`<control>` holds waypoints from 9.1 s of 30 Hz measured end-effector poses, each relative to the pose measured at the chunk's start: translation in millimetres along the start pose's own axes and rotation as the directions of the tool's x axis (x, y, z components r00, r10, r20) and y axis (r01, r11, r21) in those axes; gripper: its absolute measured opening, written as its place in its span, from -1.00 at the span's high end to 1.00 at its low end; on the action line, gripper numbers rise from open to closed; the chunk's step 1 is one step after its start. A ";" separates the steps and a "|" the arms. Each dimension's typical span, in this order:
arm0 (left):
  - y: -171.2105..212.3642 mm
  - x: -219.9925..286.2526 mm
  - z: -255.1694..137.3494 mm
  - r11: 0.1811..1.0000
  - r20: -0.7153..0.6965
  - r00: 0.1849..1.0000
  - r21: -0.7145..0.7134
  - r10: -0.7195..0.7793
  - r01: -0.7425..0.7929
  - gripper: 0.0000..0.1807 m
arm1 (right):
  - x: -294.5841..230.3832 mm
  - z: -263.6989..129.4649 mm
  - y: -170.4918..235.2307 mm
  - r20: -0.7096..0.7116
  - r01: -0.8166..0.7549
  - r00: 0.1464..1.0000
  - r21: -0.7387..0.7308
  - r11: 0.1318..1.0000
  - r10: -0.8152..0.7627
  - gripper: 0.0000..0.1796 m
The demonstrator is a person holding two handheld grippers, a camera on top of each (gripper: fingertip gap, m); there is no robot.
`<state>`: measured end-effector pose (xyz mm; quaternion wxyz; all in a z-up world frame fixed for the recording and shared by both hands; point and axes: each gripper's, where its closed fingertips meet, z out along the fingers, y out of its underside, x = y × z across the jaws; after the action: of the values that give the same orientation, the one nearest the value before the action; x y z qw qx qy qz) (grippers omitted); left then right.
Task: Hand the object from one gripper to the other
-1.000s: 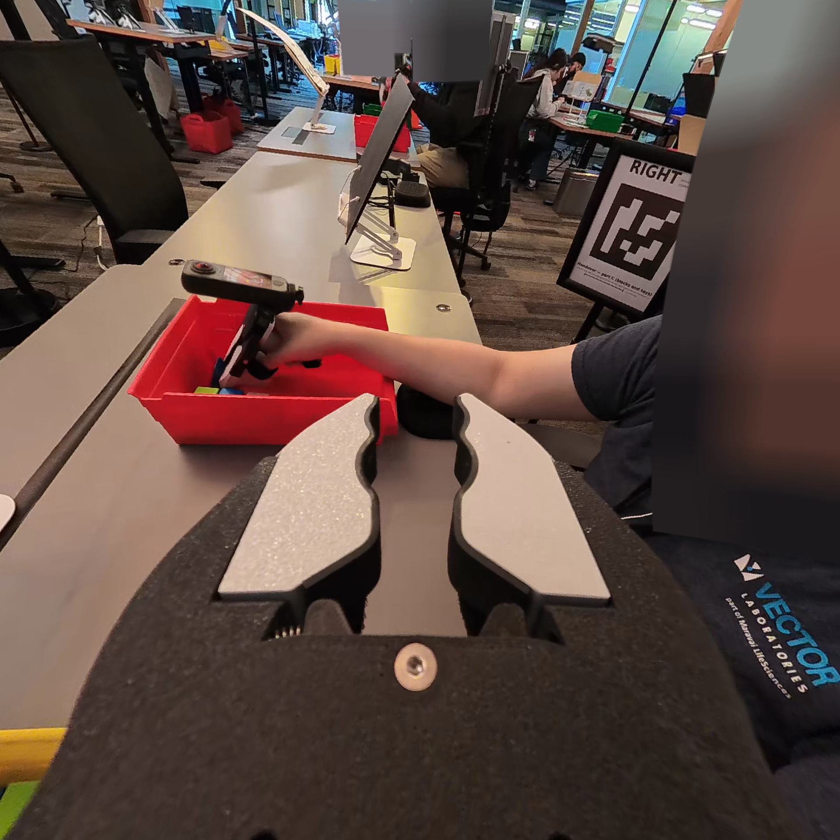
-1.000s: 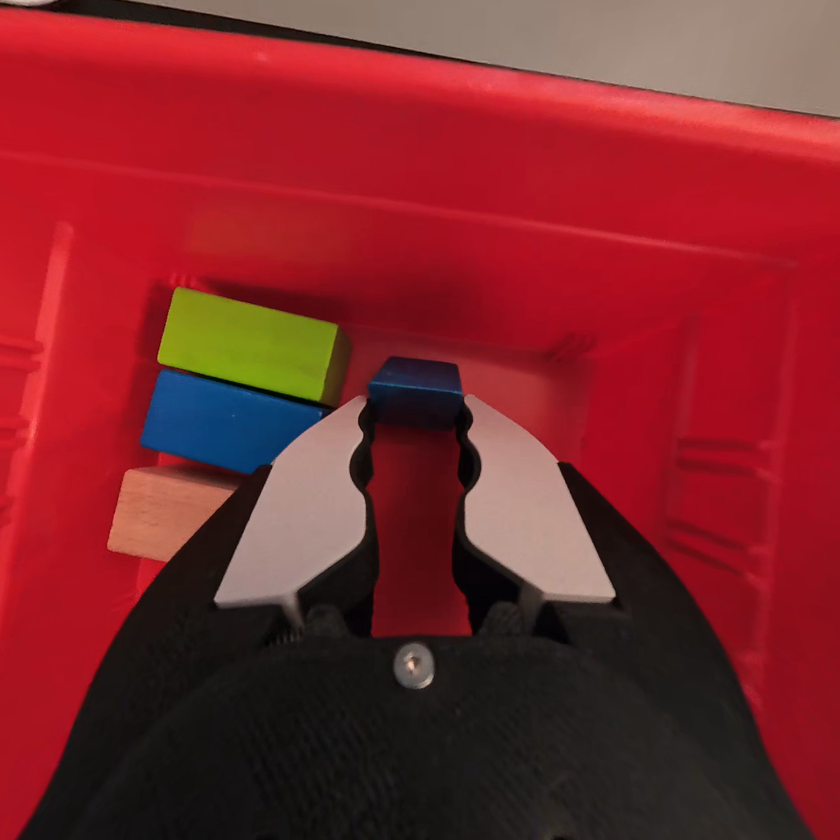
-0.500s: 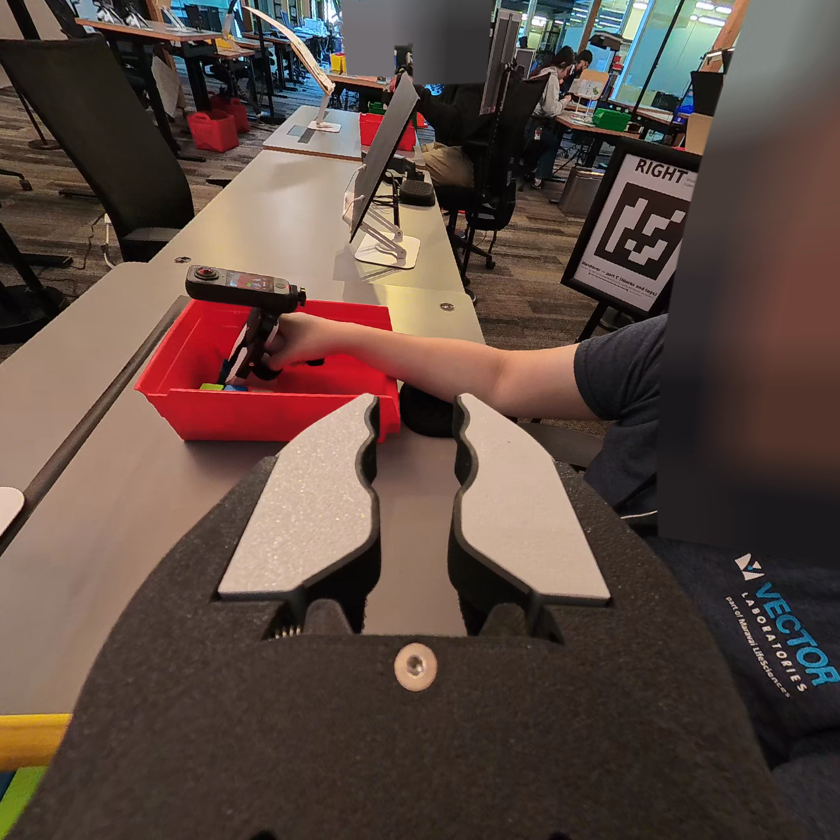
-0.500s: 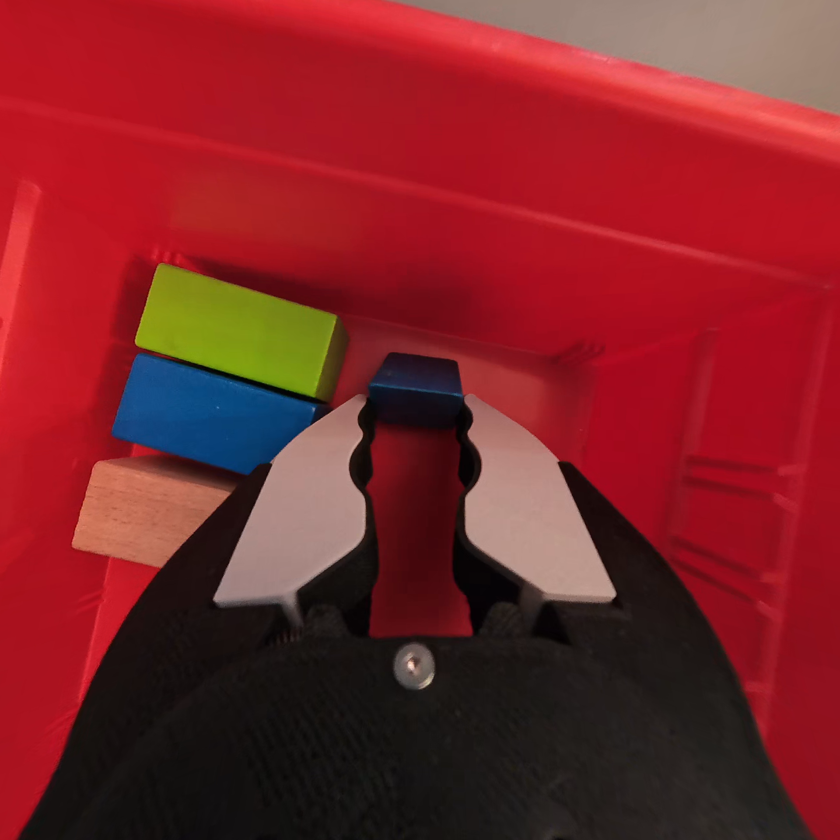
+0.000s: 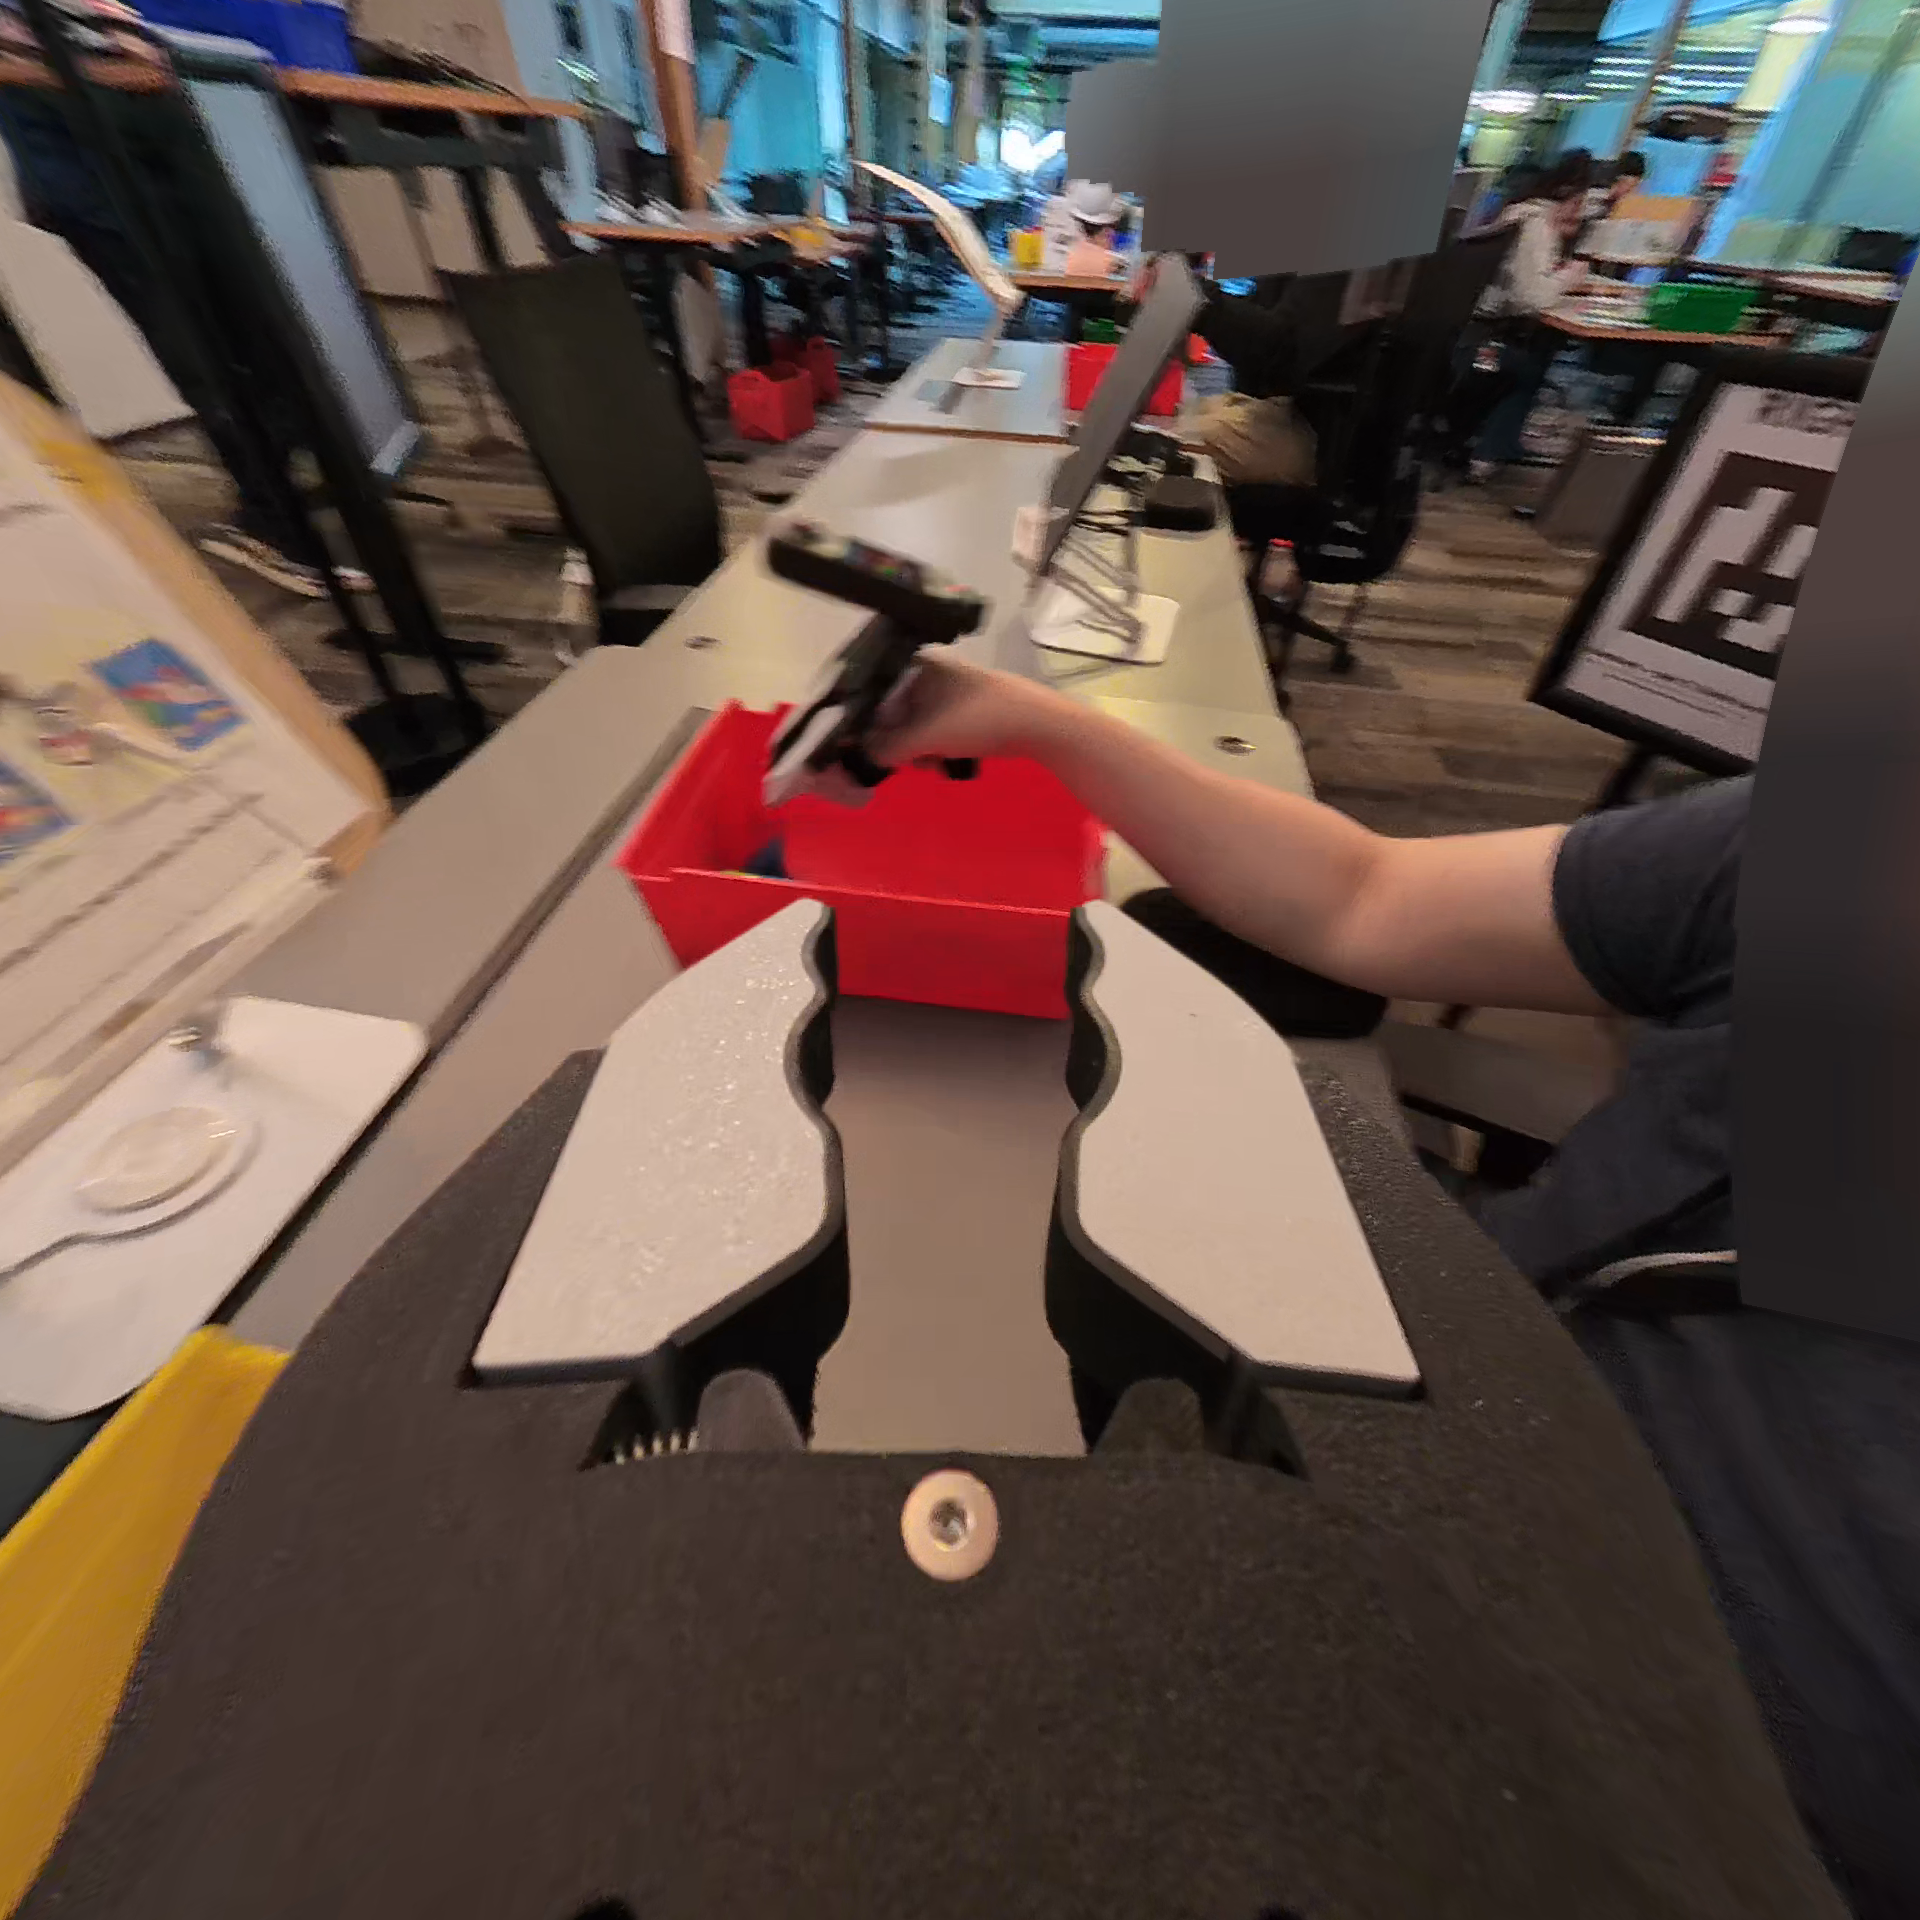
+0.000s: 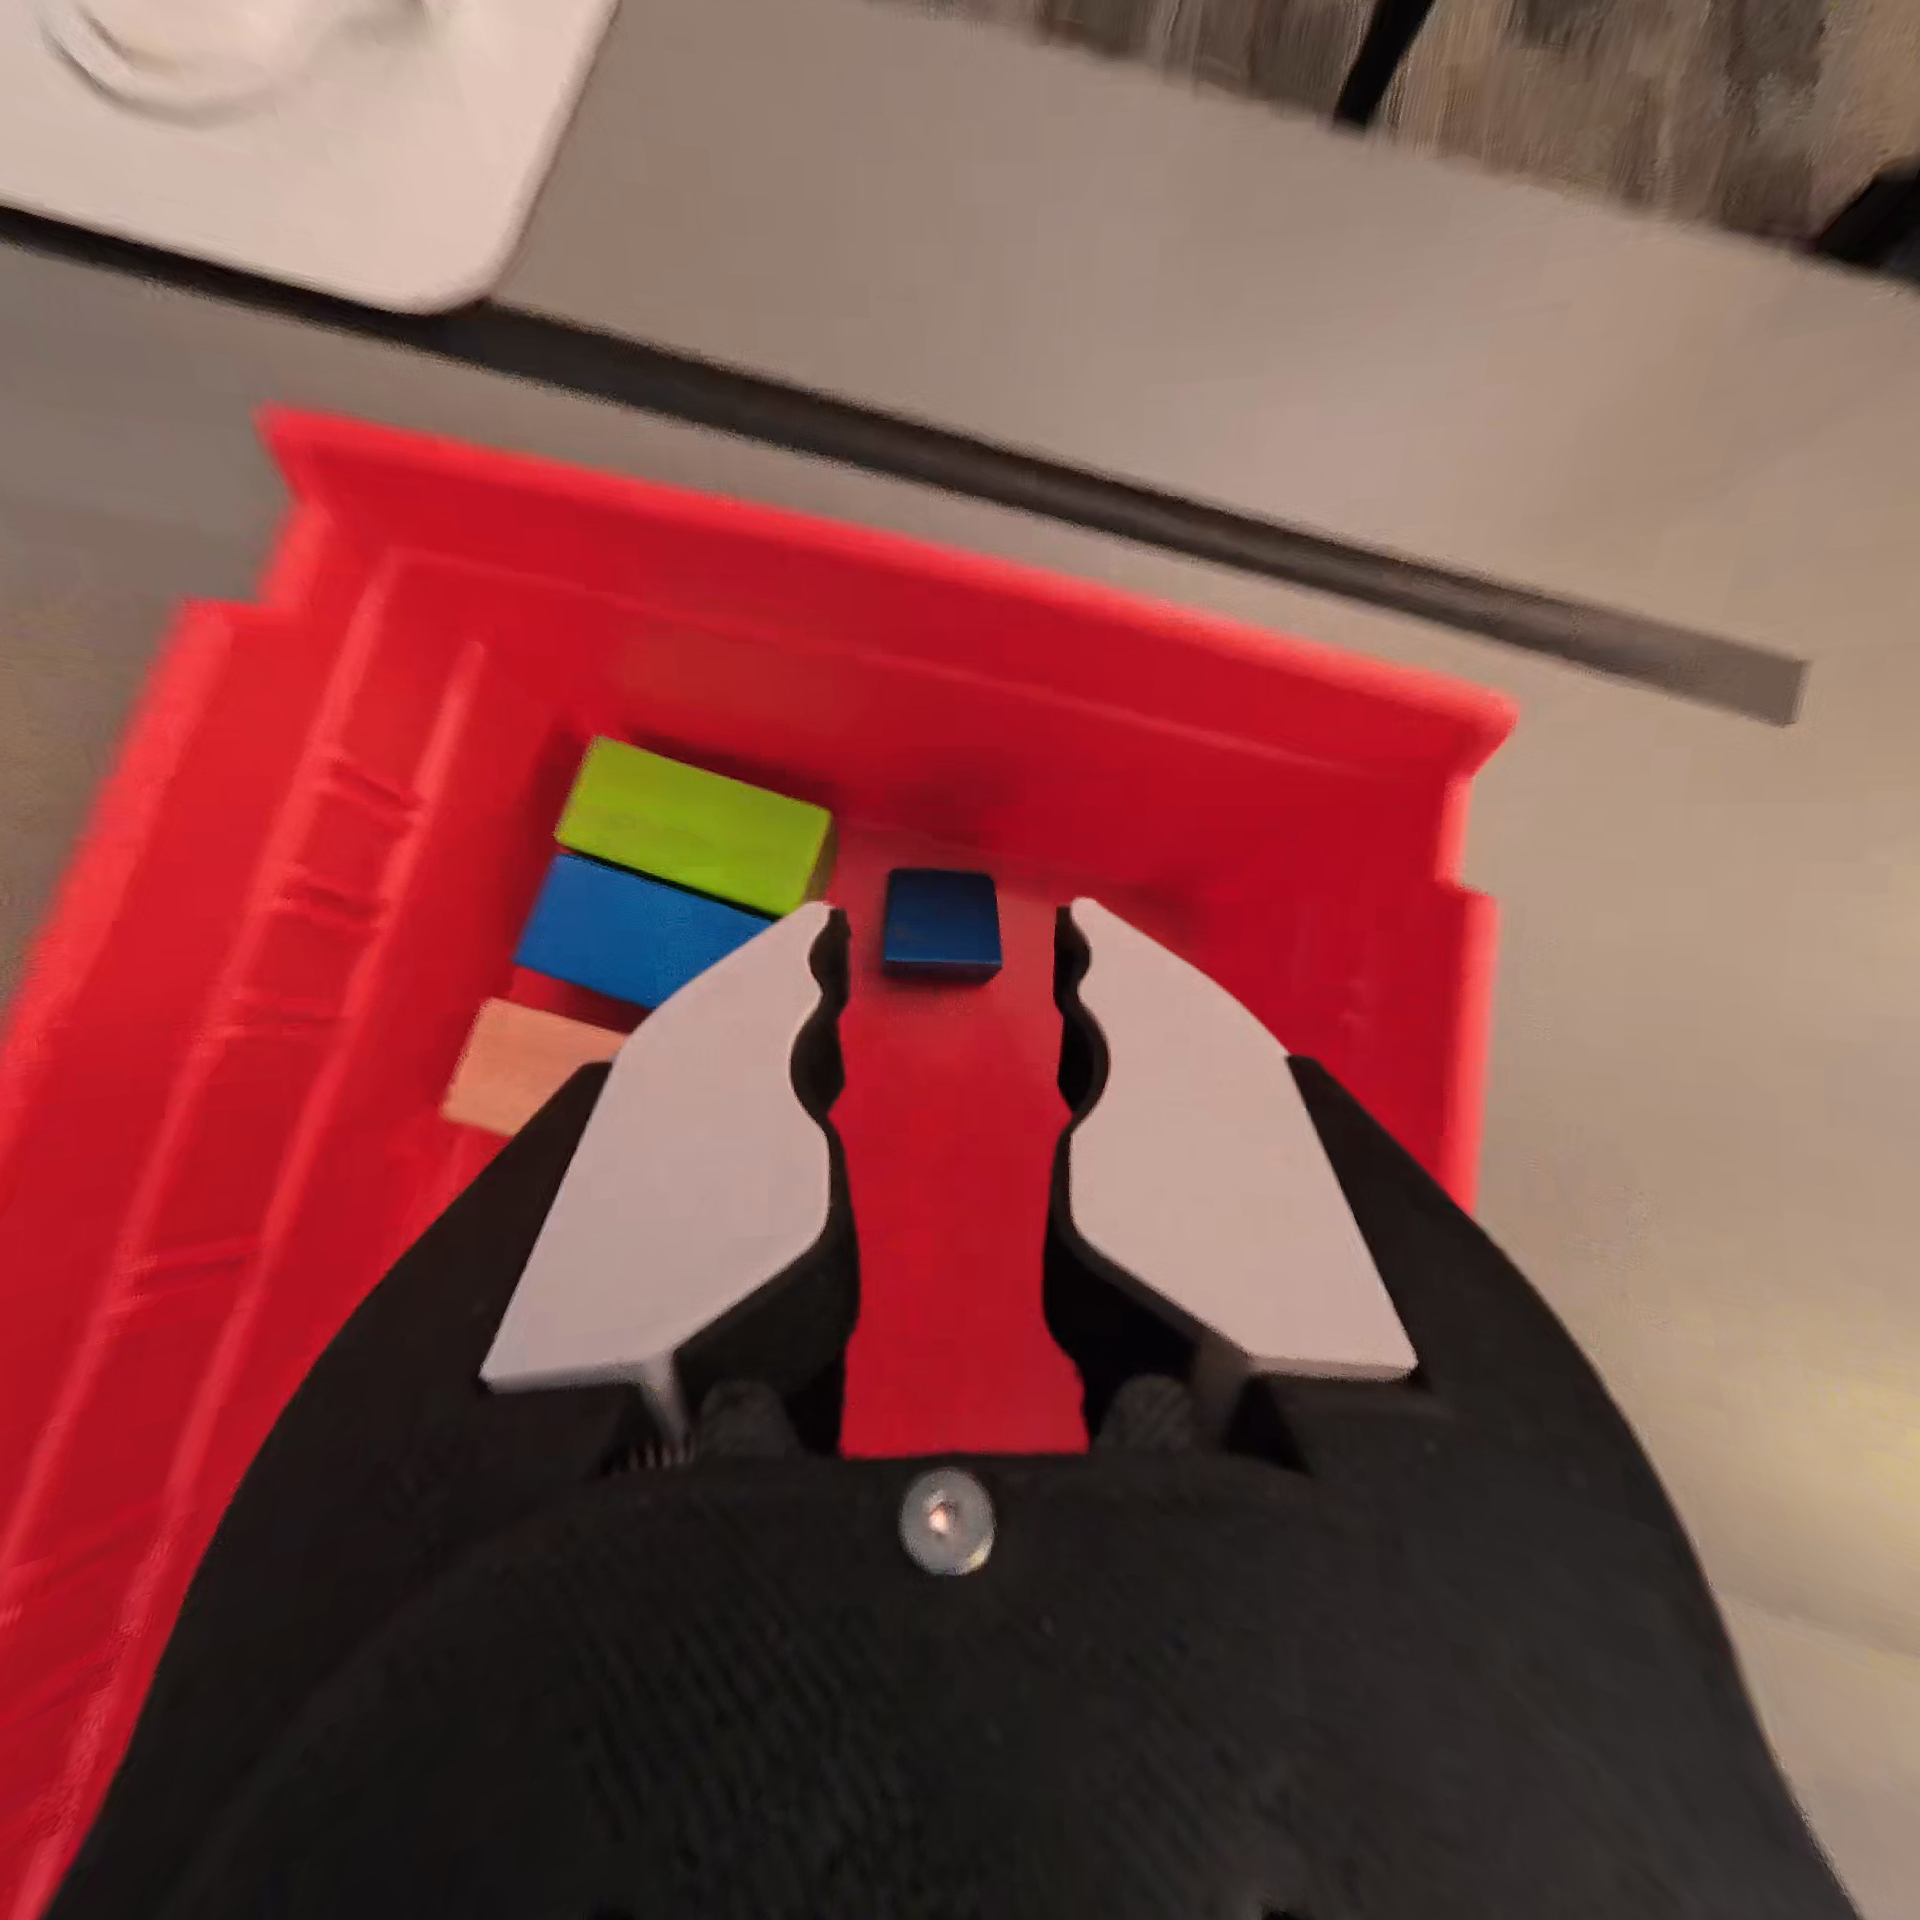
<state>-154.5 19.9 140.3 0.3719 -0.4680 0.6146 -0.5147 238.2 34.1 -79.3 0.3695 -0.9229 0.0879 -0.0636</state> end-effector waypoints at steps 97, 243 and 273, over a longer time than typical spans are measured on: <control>27.9 2.9 46.0 0.952 -0.199 0.933 -0.015 -0.301 0.305 0.48 | -267.8 -213.3 -71.2 -0.386 0.701 0.476 0.709 0.076 -0.790 0.64; 67.1 19.3 4.7 0.931 -0.377 0.861 -0.265 -0.341 0.253 0.56 | -139.8 -122.1 -31.1 0.264 0.531 0.756 0.289 0.797 -0.599 0.61; 91.8 36.5 24.3 0.881 -0.338 0.872 -0.434 -0.354 0.189 0.60 | 36.0 27.4 53.4 -0.169 -0.013 0.984 -0.348 0.938 -0.049 0.62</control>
<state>-159.7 -19.0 46.4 0.0579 -0.4975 0.6943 -0.5167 272.2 7.0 -134.1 0.1910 -0.9651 0.1216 -0.1313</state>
